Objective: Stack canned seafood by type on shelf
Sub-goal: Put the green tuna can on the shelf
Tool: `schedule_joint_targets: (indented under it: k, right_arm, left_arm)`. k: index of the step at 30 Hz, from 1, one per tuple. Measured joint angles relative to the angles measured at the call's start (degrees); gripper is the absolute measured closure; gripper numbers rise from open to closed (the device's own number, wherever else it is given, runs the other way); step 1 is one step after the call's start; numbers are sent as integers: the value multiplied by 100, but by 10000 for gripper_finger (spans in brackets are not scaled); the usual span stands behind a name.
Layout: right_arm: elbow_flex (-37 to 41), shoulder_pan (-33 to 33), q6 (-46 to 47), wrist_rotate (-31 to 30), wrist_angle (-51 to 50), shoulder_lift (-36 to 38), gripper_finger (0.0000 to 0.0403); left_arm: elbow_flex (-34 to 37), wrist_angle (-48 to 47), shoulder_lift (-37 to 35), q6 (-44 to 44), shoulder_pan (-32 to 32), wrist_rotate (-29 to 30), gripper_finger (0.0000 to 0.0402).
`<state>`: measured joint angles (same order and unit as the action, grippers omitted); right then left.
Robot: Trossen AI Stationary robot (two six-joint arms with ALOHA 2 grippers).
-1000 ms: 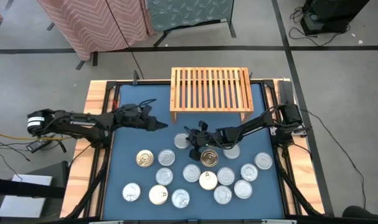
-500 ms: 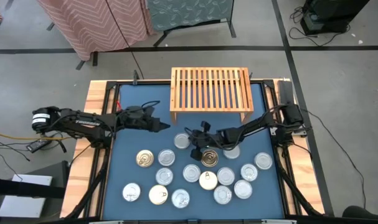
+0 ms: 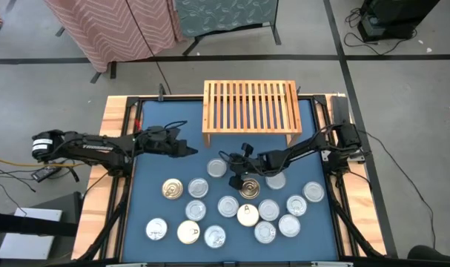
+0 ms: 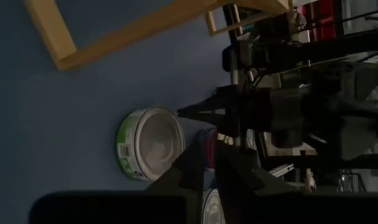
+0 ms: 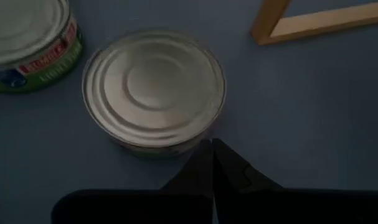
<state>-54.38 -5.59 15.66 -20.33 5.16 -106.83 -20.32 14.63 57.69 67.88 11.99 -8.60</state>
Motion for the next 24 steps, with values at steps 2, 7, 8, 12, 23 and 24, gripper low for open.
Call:
schedule_joint_targets:
  k: [2, 7, 8, 12, 23, 24]
  right_arm:
    - [-4, 16, -71, 58, 147, -50, 403]
    - [-4, 22, -122, 272, 431, -244, 403]
    - [-31, 22, -138, 298, 498, -304, 403]
    - [-377, 70, -416, 402, 496, -464, 403]
    - [-841, 441, -663, 892, 690, -438, 403]
    - [-848, 382, -704, 1005, 750, -440, 403]
  left_arm:
    - [2, -101, -134, -2, 0, 0, 378]
    - [2, -124, -380, -31, 0, 0, 382]
    - [2, -100, -392, -32, 0, 0, 382]
    - [1, -83, -424, -44, 0, -43, 382]
    - [2, -823, -424, -473, 0, 249, 378]
    - [2, -973, -422, -537, 0, 307, 375]
